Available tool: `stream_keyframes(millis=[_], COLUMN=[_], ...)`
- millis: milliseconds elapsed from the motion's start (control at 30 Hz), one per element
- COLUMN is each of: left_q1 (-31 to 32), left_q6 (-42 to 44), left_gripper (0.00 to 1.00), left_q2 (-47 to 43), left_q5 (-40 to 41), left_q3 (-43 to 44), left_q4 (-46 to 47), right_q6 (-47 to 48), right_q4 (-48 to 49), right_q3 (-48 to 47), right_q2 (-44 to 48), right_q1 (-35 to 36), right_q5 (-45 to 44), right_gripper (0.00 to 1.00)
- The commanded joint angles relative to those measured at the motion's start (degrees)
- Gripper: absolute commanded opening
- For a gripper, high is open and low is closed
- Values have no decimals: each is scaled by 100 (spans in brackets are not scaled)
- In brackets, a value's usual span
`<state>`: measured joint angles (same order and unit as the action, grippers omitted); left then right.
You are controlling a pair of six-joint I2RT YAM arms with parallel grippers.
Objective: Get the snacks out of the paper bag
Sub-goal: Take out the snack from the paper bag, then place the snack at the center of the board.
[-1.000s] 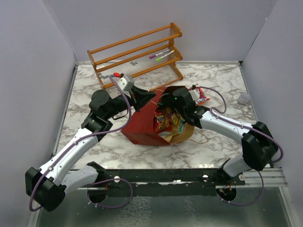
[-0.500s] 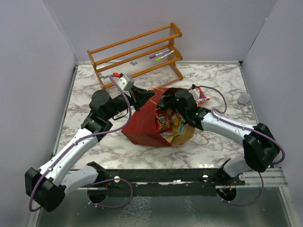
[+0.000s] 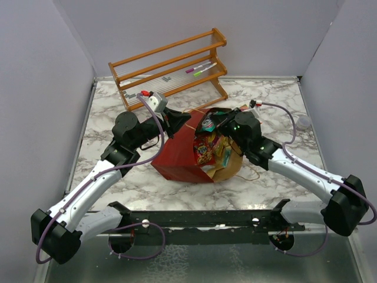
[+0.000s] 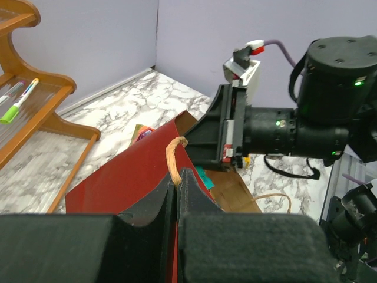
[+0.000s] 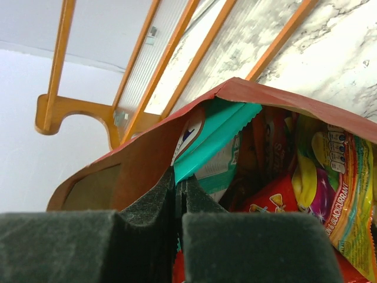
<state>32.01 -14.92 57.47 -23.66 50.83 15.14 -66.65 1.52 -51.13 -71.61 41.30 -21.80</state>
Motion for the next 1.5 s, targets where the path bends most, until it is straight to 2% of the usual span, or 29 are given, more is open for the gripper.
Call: stream_keyframes(millis=[0,400,500,633,767,867,933,1100,1167,1233,1267,1333,1467], left_q1=[16,-25,-50,-71,-100,-111,-119,-142,-142,-142,-140,-142,-142], left_q6=[97,194,175,166,160,162,173,175,183,184,183,182,219], left_gripper=[0,0,0,0,0,0,0,0,0,0,0,0,0], left_q2=[-128,-85,-91,-87,-61,-55,-56,-71,-70,-68,-61,-59,-126], left_q5=[377,798,813,782,717,697,688,670,668,678,679,679,729], left_q3=[107,140,165,176,207,205,207,211,205,192,185,191,178], left_q4=[-19,-205,-225,-234,-246,-248,-251,-243,-243,-239,-234,-246,-246], right_q6=[288,1562,2715,3974,4827,5219,5328,5384,6146,7415,7601,7043,4398], right_q4=[72,-369,-56,-142,-30,-9,-13,-1,518,1583,1806,1308,-960], right_q3=[-22,-196,-91,-253,-397,-503,-469,10,292,582,617,546,253], right_q2=[479,1958,2351,2902,3496,3816,3953,3763,3354,2904,2677,2362,1948], right_q1=[36,36,36,36,36,36,36,36,36,23,2,-153,-1077], right_q5=[169,169,431,793,671,136,-708,-3887,-4572,-4804,-4903,-4768,-3490], right_gripper=[1,1,1,1,1,1,1,1,1,1,1,1,1])
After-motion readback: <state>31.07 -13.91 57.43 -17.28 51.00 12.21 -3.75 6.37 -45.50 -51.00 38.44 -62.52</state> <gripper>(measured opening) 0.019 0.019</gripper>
